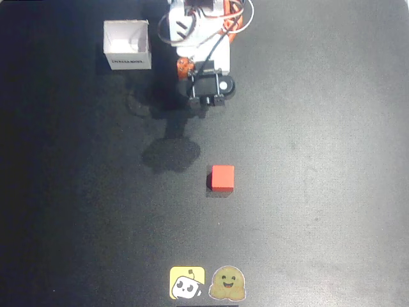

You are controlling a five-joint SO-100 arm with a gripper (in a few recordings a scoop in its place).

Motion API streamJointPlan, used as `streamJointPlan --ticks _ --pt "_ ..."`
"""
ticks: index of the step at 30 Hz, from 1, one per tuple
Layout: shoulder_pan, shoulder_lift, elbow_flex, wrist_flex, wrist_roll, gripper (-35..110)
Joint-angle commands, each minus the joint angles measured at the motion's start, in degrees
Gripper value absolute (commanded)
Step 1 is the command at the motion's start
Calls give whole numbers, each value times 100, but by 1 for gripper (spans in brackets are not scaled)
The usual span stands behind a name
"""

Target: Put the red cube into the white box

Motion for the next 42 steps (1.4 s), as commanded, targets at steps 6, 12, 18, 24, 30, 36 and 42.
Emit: streamJointPlan --ticks 6,12,18,24,30,36,42 --pt "-343 -1872 -1723 185 220 14" --pt "-633 -4043 -3384 193 475 15" --pt "-1081 -4904 -3498 -615 984 16" --pt "-1318 -5959 -3718 -1266 1134 17" --pt "-1371 -6961 -4104 -1600 1204 17" --pt "-1239 -7479 -4377 -1863 1143 23" --pt "-1195 -7796 -4553 -2180 1178 27"
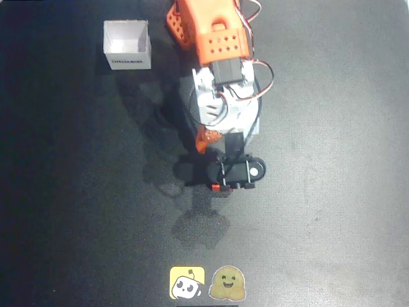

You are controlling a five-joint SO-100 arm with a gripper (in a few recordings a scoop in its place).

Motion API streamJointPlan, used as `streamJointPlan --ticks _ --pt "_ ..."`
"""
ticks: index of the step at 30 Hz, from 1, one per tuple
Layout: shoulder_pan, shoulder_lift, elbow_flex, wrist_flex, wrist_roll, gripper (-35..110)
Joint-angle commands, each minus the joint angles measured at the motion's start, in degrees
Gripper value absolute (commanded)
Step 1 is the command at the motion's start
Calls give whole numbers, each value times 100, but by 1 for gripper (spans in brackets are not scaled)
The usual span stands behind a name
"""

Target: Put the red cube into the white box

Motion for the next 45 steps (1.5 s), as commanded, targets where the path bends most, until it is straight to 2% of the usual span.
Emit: streamJointPlan --ticks 1,24,30,34,45 --pt "97 -88 -281 -220 -18 27" --pt "44 -1266 -712 -1125 308 25" --pt "9 -1310 -677 -1204 369 17" --pt "18 -1354 -633 -1318 431 1" --pt "132 -1239 -650 -1213 448 0"
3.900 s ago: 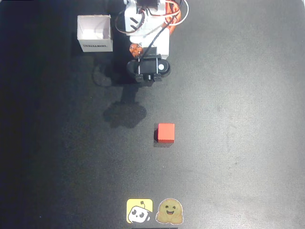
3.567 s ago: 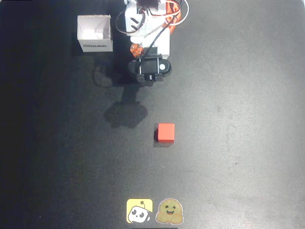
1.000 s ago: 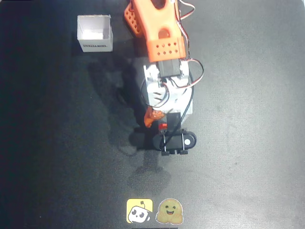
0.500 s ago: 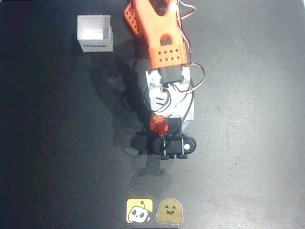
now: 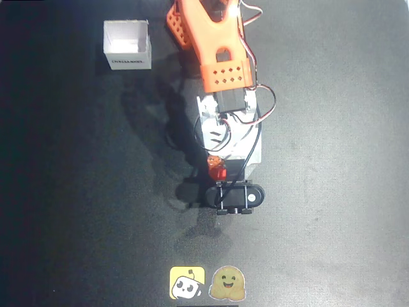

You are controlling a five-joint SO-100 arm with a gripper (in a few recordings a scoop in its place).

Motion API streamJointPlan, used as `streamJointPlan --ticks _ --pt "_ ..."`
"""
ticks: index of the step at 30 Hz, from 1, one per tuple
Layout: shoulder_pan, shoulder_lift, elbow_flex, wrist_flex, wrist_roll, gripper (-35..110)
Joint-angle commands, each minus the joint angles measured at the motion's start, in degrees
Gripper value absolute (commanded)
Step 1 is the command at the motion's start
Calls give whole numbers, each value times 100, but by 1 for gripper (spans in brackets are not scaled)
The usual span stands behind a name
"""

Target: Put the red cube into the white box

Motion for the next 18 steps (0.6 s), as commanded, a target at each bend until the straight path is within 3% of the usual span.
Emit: streamJointPlan --ticks 1,13,18 --pt "132 229 -149 202 70 0" --pt "1046 2048 -519 2769 765 0" --pt "2153 2856 -483 3691 782 0"
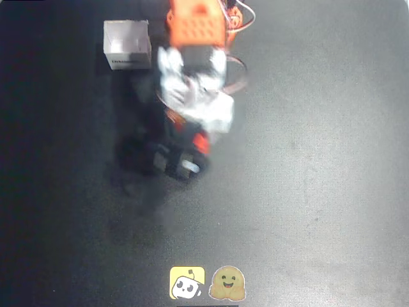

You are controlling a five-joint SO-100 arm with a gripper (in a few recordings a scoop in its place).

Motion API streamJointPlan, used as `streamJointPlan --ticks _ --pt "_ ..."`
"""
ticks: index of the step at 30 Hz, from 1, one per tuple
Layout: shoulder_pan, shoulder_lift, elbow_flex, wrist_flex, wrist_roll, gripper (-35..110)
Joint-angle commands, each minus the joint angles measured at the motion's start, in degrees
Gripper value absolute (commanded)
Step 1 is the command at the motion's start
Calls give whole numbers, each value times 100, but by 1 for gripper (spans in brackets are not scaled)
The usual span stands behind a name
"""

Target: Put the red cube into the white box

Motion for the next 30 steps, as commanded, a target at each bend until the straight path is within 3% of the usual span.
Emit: streamJointPlan --ticks 1,9,20,30 --pt "853 703 -211 615 -44 0" --pt "3454 1661 26 2065 -800 0" --pt "5906 2461 765 2382 -2224 0" --pt "6205 2479 791 2364 -2593 0"
